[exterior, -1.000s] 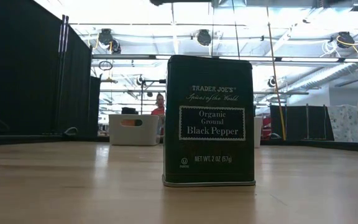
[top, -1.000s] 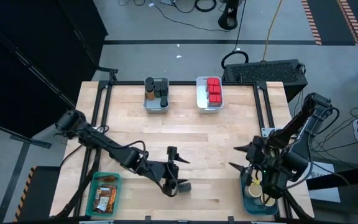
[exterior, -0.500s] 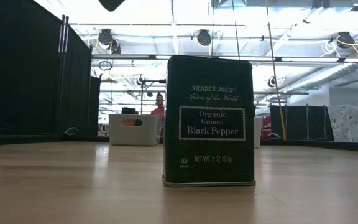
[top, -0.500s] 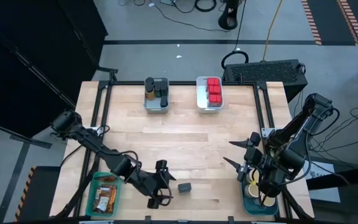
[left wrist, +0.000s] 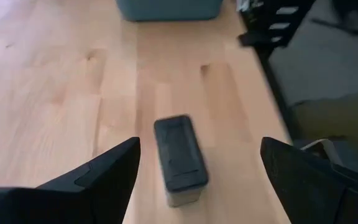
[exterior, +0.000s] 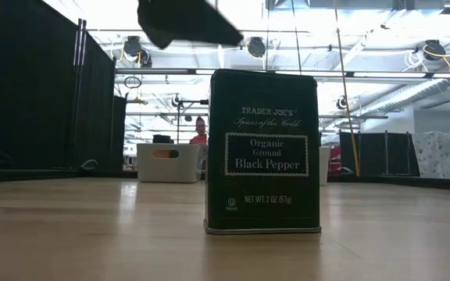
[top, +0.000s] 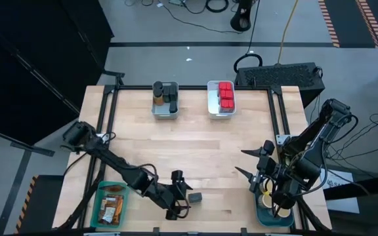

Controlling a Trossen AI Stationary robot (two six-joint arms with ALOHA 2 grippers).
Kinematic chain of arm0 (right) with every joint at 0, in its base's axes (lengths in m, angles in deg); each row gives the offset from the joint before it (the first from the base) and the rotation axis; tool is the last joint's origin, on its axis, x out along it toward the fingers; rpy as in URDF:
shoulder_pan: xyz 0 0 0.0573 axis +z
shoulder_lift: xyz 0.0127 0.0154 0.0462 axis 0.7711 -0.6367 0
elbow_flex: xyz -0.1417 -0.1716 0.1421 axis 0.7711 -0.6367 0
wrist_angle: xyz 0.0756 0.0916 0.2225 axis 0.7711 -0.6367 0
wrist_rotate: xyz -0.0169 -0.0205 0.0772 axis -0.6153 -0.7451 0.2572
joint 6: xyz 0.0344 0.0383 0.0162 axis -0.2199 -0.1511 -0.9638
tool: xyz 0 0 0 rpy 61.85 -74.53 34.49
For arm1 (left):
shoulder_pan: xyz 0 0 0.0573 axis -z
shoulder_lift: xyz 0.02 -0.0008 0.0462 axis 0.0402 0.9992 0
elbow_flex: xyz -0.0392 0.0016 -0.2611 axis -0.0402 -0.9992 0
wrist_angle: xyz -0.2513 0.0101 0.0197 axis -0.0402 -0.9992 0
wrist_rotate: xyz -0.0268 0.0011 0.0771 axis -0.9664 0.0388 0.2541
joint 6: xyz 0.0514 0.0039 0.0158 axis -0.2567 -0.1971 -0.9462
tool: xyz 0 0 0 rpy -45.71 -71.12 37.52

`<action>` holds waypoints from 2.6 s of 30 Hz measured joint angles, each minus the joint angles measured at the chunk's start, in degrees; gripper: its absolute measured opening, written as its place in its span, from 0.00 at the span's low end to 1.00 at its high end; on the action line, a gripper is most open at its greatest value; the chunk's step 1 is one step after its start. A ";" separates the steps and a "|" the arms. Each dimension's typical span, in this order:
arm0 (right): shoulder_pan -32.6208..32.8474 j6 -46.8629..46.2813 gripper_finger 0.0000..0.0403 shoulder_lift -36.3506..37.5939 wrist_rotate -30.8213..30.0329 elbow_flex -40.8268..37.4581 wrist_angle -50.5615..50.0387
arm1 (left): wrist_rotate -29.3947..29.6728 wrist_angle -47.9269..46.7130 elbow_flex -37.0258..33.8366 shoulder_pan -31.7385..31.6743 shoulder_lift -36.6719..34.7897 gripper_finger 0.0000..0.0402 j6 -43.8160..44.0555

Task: Sort spices by type
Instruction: Put the black spice can into the gray bin

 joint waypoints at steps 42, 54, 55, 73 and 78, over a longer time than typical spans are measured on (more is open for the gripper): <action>0.02 0.86 0.72 0.01 -0.06 -0.04 0.32 | -0.13 2.80 0.00 -3.99 6.70 0.33 -0.42; 0.02 1.94 0.72 0.03 -0.08 -0.04 0.12 | 2.69 -0.45 0.00 -4.44 2.18 0.34 -3.52; 0.02 1.95 0.72 0.03 -0.08 -0.04 0.12 | 3.07 -0.46 0.00 -4.45 2.18 0.34 -3.56; -0.01 1.74 0.72 0.03 -0.08 -0.04 0.22 | 29.55 -20.38 0.02 -10.72 -13.31 0.35 5.39; -0.23 1.73 0.72 0.03 -0.10 -0.04 0.40 | 34.47 -27.08 0.02 -17.87 -17.92 0.35 8.41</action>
